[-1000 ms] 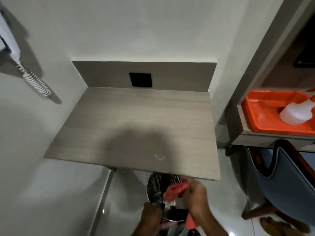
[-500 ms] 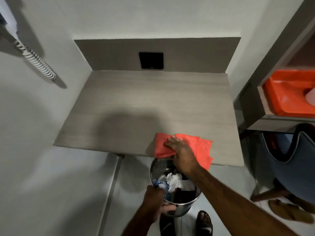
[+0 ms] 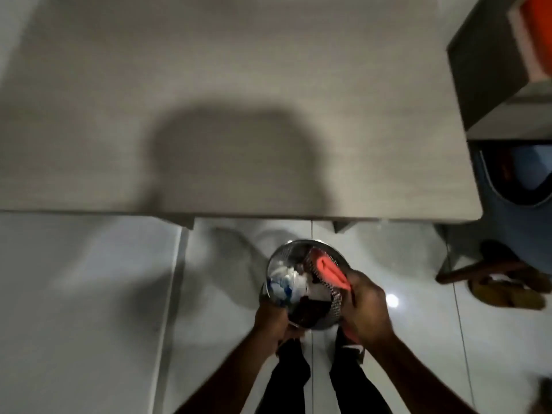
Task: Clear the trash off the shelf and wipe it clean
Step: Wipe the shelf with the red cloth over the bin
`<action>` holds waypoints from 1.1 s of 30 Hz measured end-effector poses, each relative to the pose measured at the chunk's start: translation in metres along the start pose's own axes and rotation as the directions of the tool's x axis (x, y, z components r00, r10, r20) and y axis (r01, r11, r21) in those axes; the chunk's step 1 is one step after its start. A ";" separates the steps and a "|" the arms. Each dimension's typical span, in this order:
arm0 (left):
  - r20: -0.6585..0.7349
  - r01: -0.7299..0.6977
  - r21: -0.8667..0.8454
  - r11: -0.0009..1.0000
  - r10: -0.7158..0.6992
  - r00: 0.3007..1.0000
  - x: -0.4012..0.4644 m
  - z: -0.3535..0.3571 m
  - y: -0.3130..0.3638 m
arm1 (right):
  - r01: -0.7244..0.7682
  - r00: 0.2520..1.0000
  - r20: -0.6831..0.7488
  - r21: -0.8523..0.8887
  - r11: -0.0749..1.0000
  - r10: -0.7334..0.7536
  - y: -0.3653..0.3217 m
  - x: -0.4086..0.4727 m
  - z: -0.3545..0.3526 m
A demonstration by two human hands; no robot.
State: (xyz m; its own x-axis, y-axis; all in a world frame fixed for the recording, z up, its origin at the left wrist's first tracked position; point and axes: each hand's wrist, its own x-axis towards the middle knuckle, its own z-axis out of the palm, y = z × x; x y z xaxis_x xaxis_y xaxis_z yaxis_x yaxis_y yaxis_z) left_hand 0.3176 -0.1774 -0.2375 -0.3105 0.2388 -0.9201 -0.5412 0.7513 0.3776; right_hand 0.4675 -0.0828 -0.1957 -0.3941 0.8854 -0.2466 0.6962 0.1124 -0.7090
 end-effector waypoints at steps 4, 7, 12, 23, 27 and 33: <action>0.059 0.090 -0.049 0.995 -0.087 0.994 0.083 0.026 -0.034 | -0.044 0.999 0.006 -0.071 0.996 0.044 0.079 0.012 0.044; 0.106 0.097 -0.044 0.994 -0.092 0.990 0.132 0.043 -0.056 | -0.068 0.997 0.022 -0.120 0.990 0.071 0.126 0.016 0.067; 0.109 0.115 0.026 0.993 -0.117 0.987 0.184 0.069 -0.078 | -0.056 0.998 0.022 -0.142 0.988 0.060 0.179 0.011 0.083; -0.051 0.000 0.513 0.859 0.031 0.998 0.161 0.074 -0.037 | -0.124 0.990 0.055 -0.062 0.990 0.127 0.144 0.013 0.098; 0.140 -0.088 0.476 0.875 0.023 0.990 0.095 0.088 0.025 | 0.006 1.000 -0.020 -0.147 0.989 -0.009 0.101 -0.010 0.082; 0.518 -0.625 0.680 0.383 0.352 0.780 -0.057 0.088 0.094 | 0.024 0.990 -0.135 -0.178 0.984 -0.049 0.019 -0.062 0.005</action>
State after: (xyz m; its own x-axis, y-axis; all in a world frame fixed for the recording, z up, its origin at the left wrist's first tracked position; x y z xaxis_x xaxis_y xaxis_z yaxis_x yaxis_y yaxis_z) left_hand 0.3534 -0.0659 -0.1591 -0.0275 0.7693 -0.6383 0.5182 0.5570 0.6490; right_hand 0.5026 -0.1379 -0.1971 -0.3430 0.9317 -0.1198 0.7820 0.2125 -0.5859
